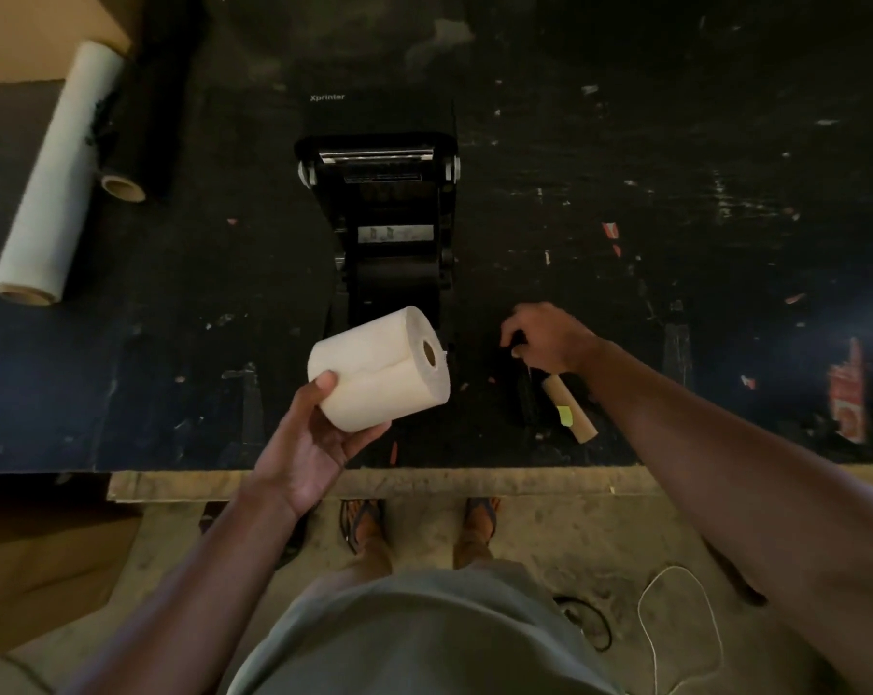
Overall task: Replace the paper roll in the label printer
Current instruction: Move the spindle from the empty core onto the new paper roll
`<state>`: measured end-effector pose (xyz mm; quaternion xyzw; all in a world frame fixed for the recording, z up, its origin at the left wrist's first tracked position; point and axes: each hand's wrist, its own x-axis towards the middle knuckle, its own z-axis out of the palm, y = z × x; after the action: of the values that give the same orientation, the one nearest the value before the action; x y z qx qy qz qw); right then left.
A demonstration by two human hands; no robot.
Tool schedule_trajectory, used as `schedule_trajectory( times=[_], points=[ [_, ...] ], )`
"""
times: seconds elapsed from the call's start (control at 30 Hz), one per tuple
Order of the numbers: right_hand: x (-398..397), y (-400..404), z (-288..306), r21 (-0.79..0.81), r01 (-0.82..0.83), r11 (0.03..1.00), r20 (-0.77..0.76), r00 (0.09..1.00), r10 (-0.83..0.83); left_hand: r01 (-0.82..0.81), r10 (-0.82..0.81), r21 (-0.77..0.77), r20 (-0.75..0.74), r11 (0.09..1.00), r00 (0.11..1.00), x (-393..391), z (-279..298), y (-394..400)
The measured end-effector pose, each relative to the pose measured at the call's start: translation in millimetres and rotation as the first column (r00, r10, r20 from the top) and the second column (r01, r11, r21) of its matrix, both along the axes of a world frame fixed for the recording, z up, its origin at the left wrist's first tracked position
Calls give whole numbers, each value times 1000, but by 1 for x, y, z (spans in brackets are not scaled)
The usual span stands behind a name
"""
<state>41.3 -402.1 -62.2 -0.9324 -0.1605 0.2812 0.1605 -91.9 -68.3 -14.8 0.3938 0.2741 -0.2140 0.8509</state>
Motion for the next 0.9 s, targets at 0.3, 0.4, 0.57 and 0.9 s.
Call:
schedule_trajectory(
  times=[0.3,0.4,0.57,0.9],
  points=[
    [-45,-23,80,669,665,331,-139,550,-823,28,-21,-88,71,996,997,22,11,-4],
    [-65,0,92,748,647,148,-276,506,-817,13,-7,-88,61,996,998,23,8,-3],
    [-77,28,88,774,624,103,-313,519,-795,45,-37,-112,75,993,996,25,5,0],
    [-89,20,85,779,557,287,11,447,-895,162,-160,-7,110,987,981,43,14,-26]
  ],
)
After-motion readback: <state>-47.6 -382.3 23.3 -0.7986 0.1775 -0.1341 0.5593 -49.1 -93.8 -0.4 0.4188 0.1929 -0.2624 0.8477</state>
